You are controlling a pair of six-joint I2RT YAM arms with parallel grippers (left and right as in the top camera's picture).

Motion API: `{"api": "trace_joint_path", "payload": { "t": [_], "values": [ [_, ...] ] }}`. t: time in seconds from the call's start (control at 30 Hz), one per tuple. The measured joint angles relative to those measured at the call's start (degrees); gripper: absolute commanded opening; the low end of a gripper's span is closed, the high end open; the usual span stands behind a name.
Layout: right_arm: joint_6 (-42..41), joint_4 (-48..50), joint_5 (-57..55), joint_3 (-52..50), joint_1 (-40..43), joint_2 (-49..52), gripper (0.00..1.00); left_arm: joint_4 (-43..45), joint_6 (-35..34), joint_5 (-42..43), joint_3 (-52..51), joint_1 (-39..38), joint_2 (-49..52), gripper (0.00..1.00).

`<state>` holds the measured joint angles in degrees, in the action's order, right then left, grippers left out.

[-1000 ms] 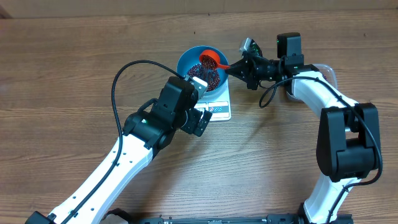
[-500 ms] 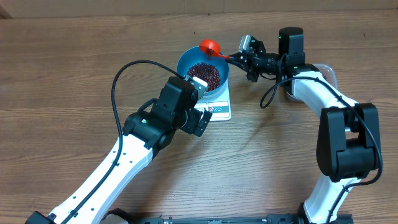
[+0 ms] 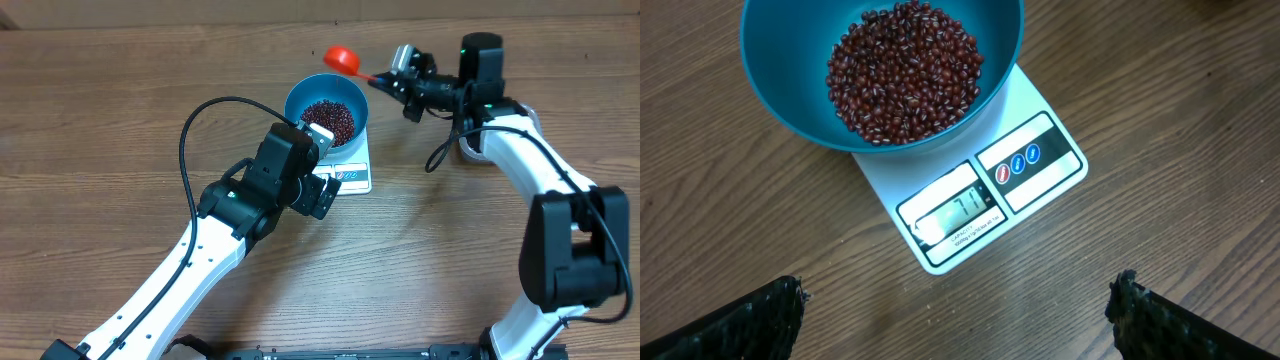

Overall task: Scoop item into bowl and weigh 150g on scale
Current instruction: 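Move the empty scoop back over the bean tub, right gripper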

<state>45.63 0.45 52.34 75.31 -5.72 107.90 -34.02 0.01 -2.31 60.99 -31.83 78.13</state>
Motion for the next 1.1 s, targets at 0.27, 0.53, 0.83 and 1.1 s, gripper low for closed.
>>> {"api": "trace_joint_path", "payload": {
  "t": [0.27,0.53,0.83,1.1],
  "values": [
    [-11.4,-2.0,1.4,0.0,5.3,-5.1,0.04,0.0,0.0,0.0,0.0,0.0,0.0,1.00],
    [-25.9,-9.6,5.0,0.0,11.0,-12.7,0.04,0.0,0.0,0.0,0.0,0.0,0.0,0.99],
    [-43.5,-33.7,2.3,0.1,19.7,-16.0,0.04,0.0,0.0,0.0,0.0,0.0,0.0,1.00],
    [-45.4,-53.4,-15.5,3.3,23.5,-16.0,0.03,0.0,0.0,0.0,0.0,0.0,0.0,0.99]
  ]
}}
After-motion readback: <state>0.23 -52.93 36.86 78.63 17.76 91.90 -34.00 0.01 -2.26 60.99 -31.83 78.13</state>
